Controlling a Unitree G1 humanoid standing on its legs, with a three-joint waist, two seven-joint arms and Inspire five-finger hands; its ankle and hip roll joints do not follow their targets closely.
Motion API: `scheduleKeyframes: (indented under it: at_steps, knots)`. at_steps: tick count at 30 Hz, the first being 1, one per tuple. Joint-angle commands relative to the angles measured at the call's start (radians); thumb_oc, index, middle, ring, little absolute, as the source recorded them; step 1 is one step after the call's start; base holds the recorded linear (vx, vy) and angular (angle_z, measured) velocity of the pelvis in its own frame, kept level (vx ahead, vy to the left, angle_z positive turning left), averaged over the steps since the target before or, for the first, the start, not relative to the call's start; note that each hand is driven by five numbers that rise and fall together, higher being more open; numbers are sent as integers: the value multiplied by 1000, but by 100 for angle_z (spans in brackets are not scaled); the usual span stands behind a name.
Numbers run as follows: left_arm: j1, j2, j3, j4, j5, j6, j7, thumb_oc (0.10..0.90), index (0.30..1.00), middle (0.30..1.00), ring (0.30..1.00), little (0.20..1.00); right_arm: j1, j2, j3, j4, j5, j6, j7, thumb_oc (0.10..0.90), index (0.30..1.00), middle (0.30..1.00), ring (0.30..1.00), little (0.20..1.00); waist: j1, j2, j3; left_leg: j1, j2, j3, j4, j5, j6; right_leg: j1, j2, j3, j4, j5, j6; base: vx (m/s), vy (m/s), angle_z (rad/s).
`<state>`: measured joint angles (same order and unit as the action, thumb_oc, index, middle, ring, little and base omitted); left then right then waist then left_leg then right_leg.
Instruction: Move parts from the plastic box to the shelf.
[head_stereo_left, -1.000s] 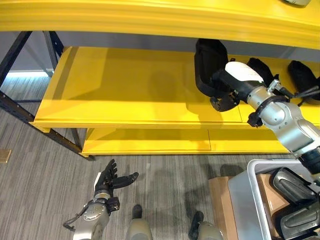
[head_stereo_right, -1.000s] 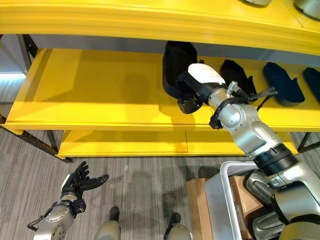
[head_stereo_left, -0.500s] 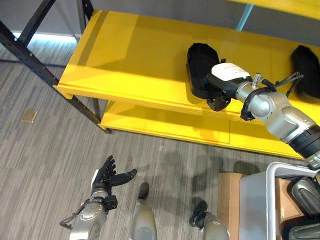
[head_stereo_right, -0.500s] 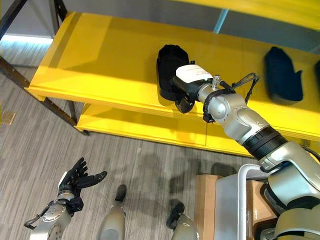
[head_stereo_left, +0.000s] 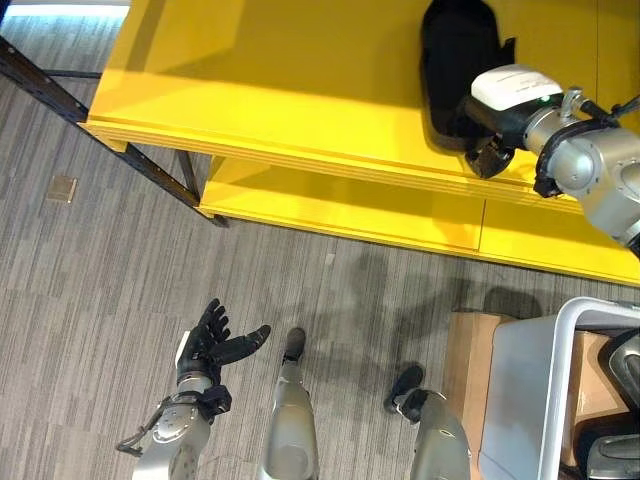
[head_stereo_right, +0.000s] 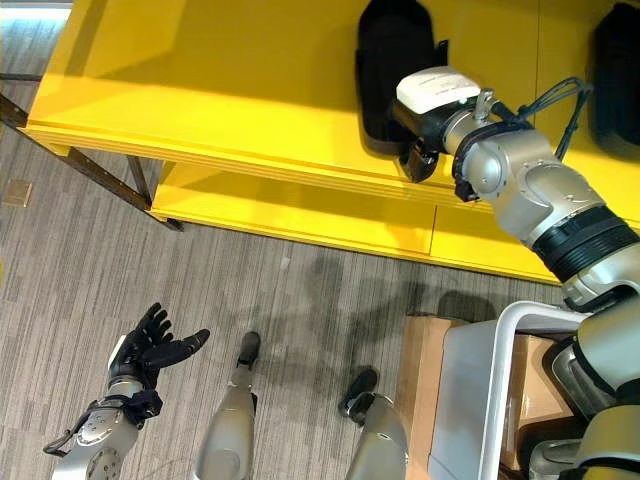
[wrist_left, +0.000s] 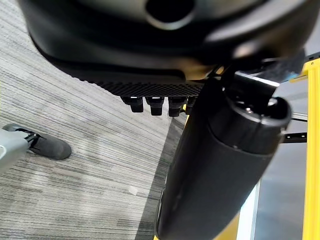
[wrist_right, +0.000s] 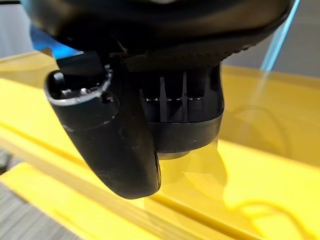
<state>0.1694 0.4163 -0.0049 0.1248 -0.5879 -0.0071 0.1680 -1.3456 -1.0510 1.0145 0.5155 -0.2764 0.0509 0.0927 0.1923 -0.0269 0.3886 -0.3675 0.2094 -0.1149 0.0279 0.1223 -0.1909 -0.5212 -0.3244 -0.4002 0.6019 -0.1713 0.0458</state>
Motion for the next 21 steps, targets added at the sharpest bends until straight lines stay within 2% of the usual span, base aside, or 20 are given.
scheduleKeyframes:
  at_steps: [1,11,21]
  knots:
    - [-4,61,1,-97,-23,-89,15,900,1000,1000,1000,1000,-211,-57,32,-25,-67,-1,-93,400,300,300,300,300,24,4,-58,136,158,30,-2,-91,0,-57,-61,63,-50,99,146,13,-52,-7]
    - [-17,67,-13,-99,-33,-102,28,900,1000,1000,1000,1000,-287,-62,95,49,-107,5,-120,400,300,300,300,300,14,16,-69,154,163,38,-71,-34,-14,-115,-55,73,-15,91,142,5,-12,-2]
    - [-27,62,-10,-95,-45,-113,33,900,1000,1000,1000,1000,-343,-50,144,90,-132,-2,-132,400,300,300,300,300,16,23,-72,157,166,36,-101,-5,-24,-144,-61,69,17,85,138,0,0,0]
